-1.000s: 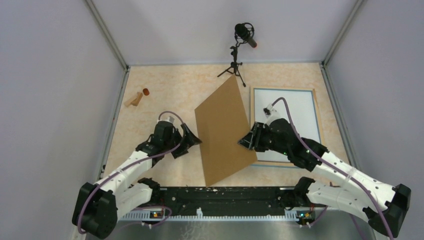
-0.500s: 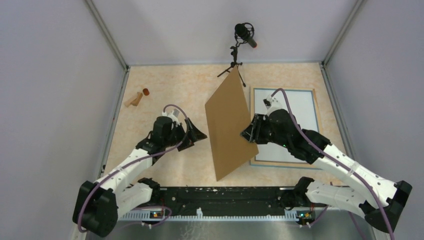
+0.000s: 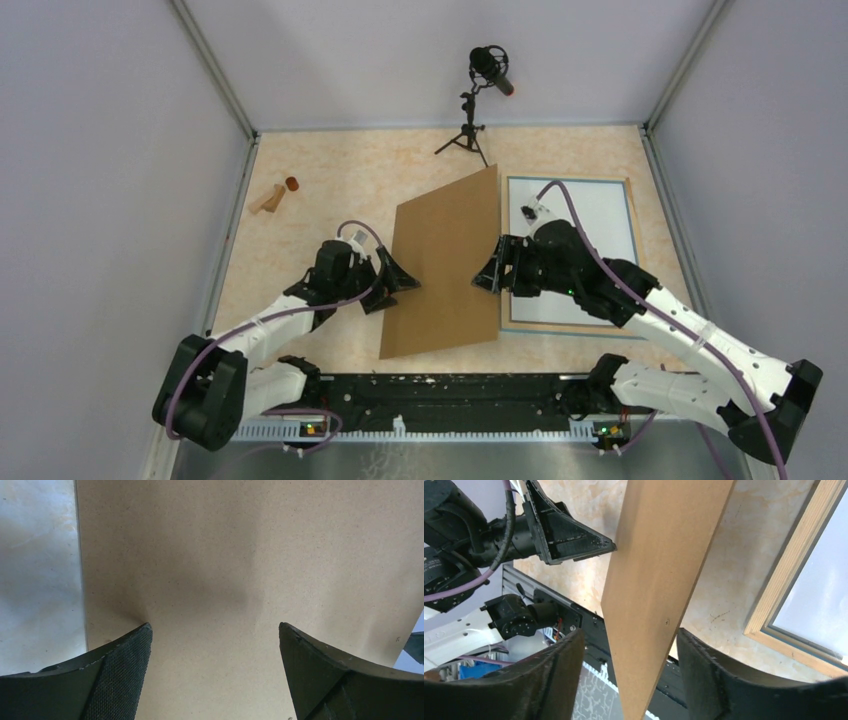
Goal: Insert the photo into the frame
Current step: Pick up the photo frame item at the center of the board.
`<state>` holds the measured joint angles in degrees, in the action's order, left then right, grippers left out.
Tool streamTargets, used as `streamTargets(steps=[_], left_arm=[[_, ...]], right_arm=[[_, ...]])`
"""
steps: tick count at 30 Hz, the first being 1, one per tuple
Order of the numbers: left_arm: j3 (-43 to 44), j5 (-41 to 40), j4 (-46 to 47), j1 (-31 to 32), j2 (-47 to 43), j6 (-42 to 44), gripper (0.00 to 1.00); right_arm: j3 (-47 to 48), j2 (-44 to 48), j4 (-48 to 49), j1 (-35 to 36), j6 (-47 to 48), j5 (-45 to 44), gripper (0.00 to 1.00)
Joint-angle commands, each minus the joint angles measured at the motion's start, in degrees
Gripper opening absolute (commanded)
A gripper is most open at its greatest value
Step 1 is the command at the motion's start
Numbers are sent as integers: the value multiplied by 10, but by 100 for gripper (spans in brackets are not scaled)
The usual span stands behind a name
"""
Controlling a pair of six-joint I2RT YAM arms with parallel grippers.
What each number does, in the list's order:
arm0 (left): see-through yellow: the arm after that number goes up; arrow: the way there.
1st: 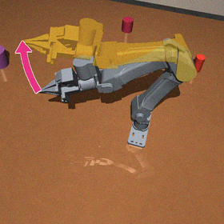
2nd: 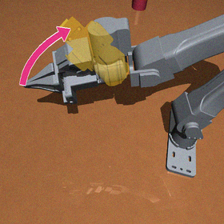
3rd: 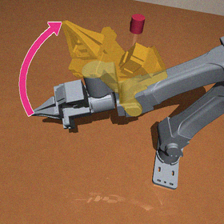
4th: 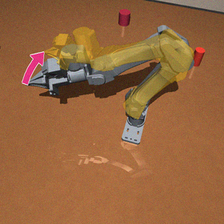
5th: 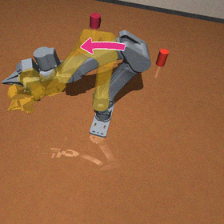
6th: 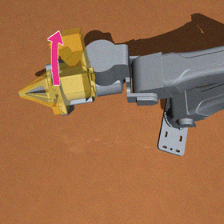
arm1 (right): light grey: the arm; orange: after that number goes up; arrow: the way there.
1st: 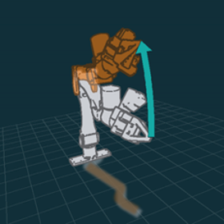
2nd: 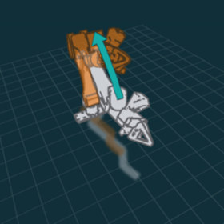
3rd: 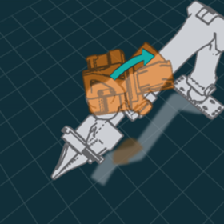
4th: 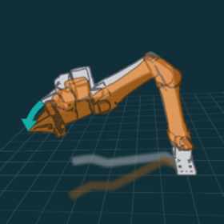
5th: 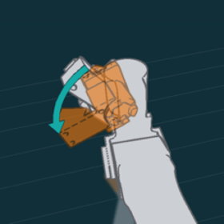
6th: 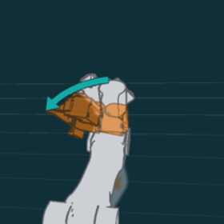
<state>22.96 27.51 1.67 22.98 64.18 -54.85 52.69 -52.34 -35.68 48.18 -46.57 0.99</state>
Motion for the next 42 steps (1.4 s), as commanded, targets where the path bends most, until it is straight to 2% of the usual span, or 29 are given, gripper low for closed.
streamTargets(steps=[1,2,3,4,7,9,14,16,19,23,25,35,42], left_arm=[[-10,8,53,6,15,-12,98],[-12,9,58,8,17,-15,98],[-15,12,65,10,21,-18,99],[-19,15,75,10,26,-21,98],[-21,19,81,11,41,-21,98],[-25,21,87,11,48,-21,98],[-34,31,114,12,61,-28,99],[-33,35,117,12,66,-27,99],[-32,39,118,12,68,-23,98],[-22,40,103,12,51,-11,98],[-6,36,74,12,33,7,98],[116,-45,-99,11,-126,152,98],[150,-118,-129,11,-176,222,98]], right_arm=[[32,-15,26,-5,-5,10,54],[25,-17,45,-5,-6,8,46],[15,-18,66,-5,-8,6,43],[4,-19,87,-5,-10,4,44],[-12,-33,123,-8,-19,1,57],[-26,-33,146,-9,-30,-3,62],[-41,-51,193,-12,-47,7,62],[-31,-67,195,-13,-43,5,59],[-13,-91,194,-13,-30,2,47],[5,-116,187,-17,-14,2,5],[20,-121,162,-27,-2,6,0],[116,-28,-41,-66,139,-78,0],[301,-18,-231,-70,255,-182,0]])
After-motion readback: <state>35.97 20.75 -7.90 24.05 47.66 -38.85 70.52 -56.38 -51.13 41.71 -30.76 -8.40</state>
